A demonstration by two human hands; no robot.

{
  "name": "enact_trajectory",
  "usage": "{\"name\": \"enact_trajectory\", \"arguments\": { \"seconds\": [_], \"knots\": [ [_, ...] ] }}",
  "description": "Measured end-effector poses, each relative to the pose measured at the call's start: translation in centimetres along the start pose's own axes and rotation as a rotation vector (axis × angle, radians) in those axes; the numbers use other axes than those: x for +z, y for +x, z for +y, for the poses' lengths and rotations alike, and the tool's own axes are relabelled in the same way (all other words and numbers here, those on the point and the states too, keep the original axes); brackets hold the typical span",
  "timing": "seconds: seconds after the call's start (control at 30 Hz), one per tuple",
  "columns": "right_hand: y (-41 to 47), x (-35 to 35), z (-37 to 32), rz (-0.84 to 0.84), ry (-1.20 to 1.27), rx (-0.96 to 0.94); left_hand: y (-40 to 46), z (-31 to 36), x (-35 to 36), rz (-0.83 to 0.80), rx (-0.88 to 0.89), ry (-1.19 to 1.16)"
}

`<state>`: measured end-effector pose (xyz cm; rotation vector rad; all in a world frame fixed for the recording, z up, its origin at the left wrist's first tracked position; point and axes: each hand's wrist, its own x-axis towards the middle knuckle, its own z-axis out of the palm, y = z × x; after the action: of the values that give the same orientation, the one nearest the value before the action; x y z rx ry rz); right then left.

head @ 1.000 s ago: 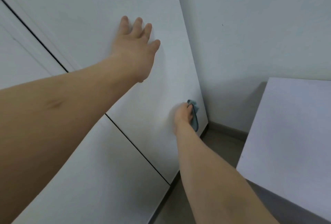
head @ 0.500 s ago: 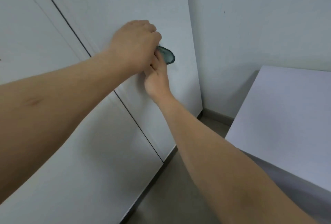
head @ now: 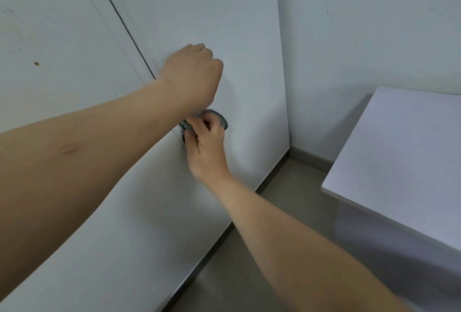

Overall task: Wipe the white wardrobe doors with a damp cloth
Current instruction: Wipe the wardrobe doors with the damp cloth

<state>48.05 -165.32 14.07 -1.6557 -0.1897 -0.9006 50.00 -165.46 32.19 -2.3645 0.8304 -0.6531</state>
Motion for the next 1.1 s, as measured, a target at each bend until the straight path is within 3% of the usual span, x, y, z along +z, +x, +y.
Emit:
{"name": "enact_trajectory", "arguments": {
  "seconds": [0.1, 0.27, 0.37, 0.47, 0.57, 0.8, 0.93, 1.0, 1.1],
  "knots": [
    [3.5, -1.7, 2.3, 0.135, -0.036, 0.042, 0.2, -0.1, -0.4, -0.020, -0.022, -0.045],
    [-0.8, -4.6, 9.9, 0.076, 0.011, 0.586, 0.0, 0.5, -0.4, -0.043, -0.025, 0.081],
    [-4.3, -3.3, 12.4, 0.041, 0.104, 1.017, 0.4, 0.8, -0.5, -0.077, -0.049, 0.111],
    [-4.5, 0.0, 12.1, 0.014, 0.077, 1.201, 0.8, 1.1, -0.7, -0.108, -0.073, 0.106],
    [-1.5, 0.3, 4.4, 0.126, 0.006, 1.102, 0.7, 0.9, -0.8, -0.109, -0.081, 0.069],
    [6.5, -1.7, -4.3, 0.138, 0.029, 0.447, 1.9, -0.3, -3.8, -0.100, -0.202, -0.291],
    [11.8, -3.6, -5.2, 0.090, -0.014, 0.402, 4.4, -2.5, -7.2, -0.077, -0.318, -0.506],
    [14.2, -4.9, -6.5, 0.069, -0.031, 0.376, 6.4, -3.3, -9.9, -0.096, -0.300, -0.488],
    [18.6, -7.4, -10.1, 0.099, 0.145, 0.360, 9.3, -5.5, -13.9, -0.109, -0.269, -0.416]
  ]
}}
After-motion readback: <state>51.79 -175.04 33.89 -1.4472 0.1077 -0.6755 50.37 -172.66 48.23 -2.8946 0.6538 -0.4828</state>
